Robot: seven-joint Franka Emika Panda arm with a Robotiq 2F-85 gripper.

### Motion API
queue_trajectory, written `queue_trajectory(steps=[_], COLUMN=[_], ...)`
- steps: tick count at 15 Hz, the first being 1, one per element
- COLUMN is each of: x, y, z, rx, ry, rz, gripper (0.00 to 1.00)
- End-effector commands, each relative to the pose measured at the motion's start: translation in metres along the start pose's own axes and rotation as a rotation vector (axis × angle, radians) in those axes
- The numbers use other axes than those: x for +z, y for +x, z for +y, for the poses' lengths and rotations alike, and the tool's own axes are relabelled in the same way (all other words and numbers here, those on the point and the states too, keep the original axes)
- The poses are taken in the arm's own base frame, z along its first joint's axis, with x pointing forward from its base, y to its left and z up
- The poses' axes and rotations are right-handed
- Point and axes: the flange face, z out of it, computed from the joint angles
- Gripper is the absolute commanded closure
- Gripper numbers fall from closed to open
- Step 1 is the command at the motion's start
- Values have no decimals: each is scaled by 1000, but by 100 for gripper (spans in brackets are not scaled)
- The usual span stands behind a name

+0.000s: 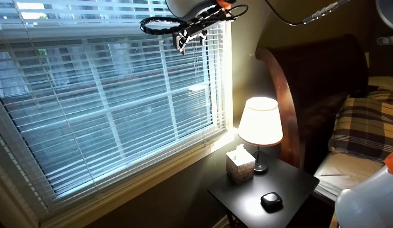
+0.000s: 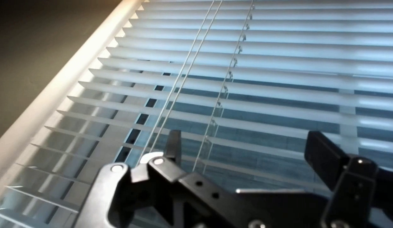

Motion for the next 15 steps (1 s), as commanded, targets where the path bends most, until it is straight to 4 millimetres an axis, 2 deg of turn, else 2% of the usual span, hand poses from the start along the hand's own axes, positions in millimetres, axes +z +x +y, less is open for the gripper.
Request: queue_trajectory(steps=[1,7,12,13,14,15], x=[-4,-7,-5,-4,-3,-3], y=[9,15,15,16,16,17], z=[19,49,62,64,67,69], rx=[44,67,75,78,83,85], ry=[33,45,35,34,32,32], rz=[68,145,167,180,189,196], gripper=[0,0,0,25,27,34])
